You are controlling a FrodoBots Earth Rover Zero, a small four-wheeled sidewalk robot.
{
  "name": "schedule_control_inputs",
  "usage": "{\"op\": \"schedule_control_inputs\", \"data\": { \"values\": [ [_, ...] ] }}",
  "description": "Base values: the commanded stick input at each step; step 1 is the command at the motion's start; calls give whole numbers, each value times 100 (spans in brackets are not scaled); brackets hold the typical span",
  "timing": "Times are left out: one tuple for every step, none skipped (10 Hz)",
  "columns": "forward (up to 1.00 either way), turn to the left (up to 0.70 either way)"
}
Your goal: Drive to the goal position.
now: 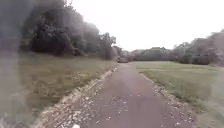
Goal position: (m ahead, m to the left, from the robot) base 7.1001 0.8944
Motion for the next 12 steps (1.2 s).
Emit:
{"op": "schedule_control_inputs", "data": {
  "values": [
    [85, 1],
    [85, 1],
    [85, 1],
    [85, 1],
    [85, 1],
    [85, 1],
    [85, 1],
    [85, 1],
    [85, 1],
    [85, 1],
    [85, 1],
    [85, 1]
  ]
}}
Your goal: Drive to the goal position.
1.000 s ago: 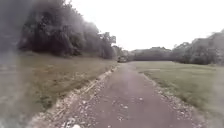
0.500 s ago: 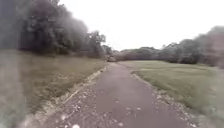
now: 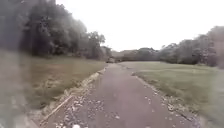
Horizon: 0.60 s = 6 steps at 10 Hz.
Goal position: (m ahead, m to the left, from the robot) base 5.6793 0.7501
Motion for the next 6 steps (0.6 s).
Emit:
{"op": "schedule_control_inputs", "data": {
  "values": [
    [85, 1],
    [85, 1],
    [85, 1],
    [85, -5],
    [85, -13],
    [85, -21]
  ]
}}
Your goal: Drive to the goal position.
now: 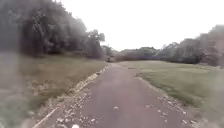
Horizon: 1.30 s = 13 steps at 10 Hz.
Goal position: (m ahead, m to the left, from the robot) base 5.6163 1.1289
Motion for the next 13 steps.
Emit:
{"op": "schedule_control_inputs", "data": {
  "values": [
    [85, -33],
    [85, -33],
    [85, -15],
    [85, -6],
    [85, 1],
    [85, 1],
    [85, 1],
    [85, 1],
    [85, 1],
    [85, 1],
    [85, 1],
    [85, 1],
    [85, 1]
  ]
}}
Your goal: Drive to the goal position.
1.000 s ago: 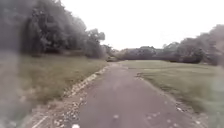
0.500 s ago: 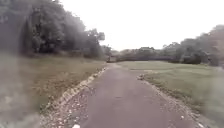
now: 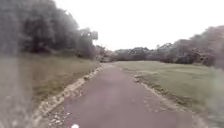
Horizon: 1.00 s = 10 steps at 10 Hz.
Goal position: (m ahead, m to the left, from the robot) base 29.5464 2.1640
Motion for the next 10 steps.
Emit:
{"op": "schedule_control_inputs", "data": {
  "values": [
    [85, 1],
    [85, 1],
    [85, 1],
    [85, 1],
    [85, 1],
    [85, 1],
    [85, 1],
    [85, 1],
    [85, 1],
    [85, 1]
  ]
}}
